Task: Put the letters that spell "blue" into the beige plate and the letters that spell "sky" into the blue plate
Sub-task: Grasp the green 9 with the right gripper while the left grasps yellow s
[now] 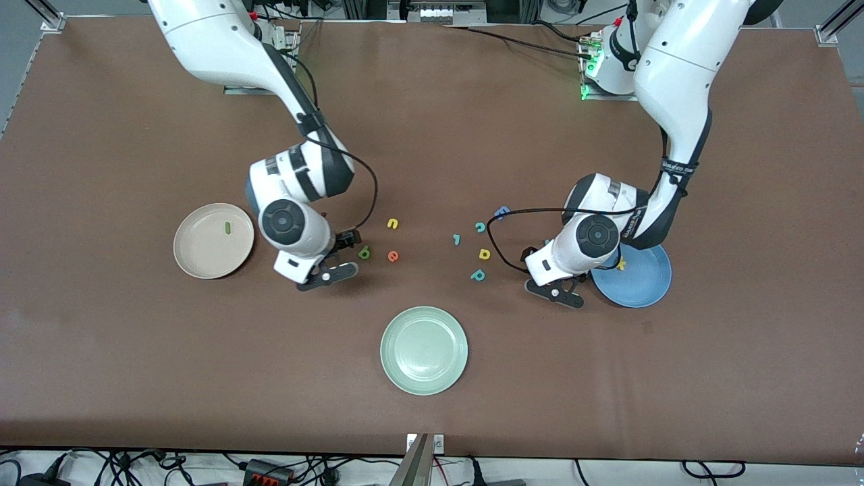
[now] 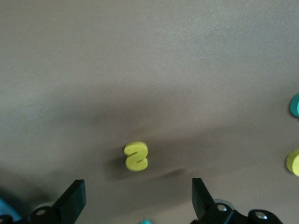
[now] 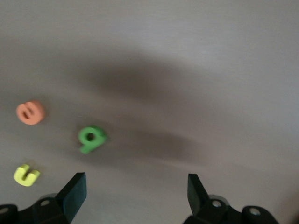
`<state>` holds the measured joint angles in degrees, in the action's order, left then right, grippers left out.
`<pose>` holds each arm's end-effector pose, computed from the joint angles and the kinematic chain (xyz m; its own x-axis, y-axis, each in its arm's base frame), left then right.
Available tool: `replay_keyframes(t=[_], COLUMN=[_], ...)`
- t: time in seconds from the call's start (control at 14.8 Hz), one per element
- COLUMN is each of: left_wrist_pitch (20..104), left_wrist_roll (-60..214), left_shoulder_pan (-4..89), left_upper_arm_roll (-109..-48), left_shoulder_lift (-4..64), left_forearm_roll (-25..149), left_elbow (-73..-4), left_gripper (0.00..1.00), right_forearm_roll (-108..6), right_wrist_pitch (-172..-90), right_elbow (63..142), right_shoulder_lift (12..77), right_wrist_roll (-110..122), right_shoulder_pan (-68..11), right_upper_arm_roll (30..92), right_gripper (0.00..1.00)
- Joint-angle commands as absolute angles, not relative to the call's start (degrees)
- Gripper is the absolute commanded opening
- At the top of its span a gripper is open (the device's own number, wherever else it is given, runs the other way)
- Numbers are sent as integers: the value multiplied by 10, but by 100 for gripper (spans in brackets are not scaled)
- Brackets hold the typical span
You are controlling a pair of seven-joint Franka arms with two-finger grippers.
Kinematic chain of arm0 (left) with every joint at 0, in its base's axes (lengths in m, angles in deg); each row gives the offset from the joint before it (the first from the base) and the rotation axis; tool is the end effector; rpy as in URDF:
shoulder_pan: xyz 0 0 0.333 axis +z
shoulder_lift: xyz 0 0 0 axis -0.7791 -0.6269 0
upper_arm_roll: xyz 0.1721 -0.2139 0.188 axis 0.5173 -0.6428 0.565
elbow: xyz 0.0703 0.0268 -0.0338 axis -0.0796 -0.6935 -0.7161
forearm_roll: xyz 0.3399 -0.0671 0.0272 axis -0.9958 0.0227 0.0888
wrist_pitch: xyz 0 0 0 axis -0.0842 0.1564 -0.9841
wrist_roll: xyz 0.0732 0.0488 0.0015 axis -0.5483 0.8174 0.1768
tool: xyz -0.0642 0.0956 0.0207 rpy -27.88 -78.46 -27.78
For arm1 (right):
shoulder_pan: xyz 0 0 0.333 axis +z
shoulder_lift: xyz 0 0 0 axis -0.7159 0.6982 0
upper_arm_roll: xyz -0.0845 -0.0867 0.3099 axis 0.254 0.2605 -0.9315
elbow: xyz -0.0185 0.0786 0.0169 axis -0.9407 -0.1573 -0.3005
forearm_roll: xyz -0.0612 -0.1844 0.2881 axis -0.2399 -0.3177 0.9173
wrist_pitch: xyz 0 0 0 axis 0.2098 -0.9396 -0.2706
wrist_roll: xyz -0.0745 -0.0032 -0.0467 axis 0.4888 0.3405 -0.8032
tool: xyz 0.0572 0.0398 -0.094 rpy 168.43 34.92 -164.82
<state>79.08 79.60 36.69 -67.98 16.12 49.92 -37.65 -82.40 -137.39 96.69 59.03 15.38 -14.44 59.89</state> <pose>0.5957 -0.2318 0.2186 0.9425 -0.3244 -0.0808 -0.3217 -0.9457 0.0457 0.5697 0.3046 0.2583 0.9272 0.3379 -0.1619 0.3393 -0.9405 -0.0193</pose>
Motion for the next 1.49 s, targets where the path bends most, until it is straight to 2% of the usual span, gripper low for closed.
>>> replay_keyframes(t=[0.0,0.07,0.41,0.75,0.88,0.95,1.02,1.08,1.22,1.42], left_wrist_pitch=[802,802,824,835,836,842,842,842,820,718], left_wrist_roll=[815,816,817,817,816,817,816,816,821,840], left_shoulder_pan=[368,368,366,366,366,367,367,368,376,400], left_upper_arm_roll=[-679,-679,-679,-679,-679,-679,-679,-679,-679,-670], left_shoulder_lift=[153,152,146,141,141,140,140,141,153,209], left_forearm_roll=[497,498,497,497,493,493,493,493,493,493], left_elbow=[-365,-363,-366,-366,-367,-368,-368,-368,-369,-363], left_gripper=[54,49,48,44,37,29,16,10,7,7], right_forearm_roll=[-833,-833,-834,-835,-835,-835,-834,-833,-833,-833], right_wrist_pitch=[-1386,-1391,-1424,-1425,-1425,-1425,-1425,-1425,-1424,-1423], right_elbow=[951,951,927,915,917,917,917,917,917,917], right_shoulder_lift=[606,611,643,658,661,663,665,669,668,667], right_wrist_roll=[188,209,330,347,348,348,349,350,350,349], right_shoulder_pan=[-127,-125,-104,-100,-99,-99,-97,-95,-95,-96], right_upper_arm_roll=[605,605,605,605,605,605,605,605,605,605], right_gripper=[81,75,68,68,66,63,61,59,56,50])
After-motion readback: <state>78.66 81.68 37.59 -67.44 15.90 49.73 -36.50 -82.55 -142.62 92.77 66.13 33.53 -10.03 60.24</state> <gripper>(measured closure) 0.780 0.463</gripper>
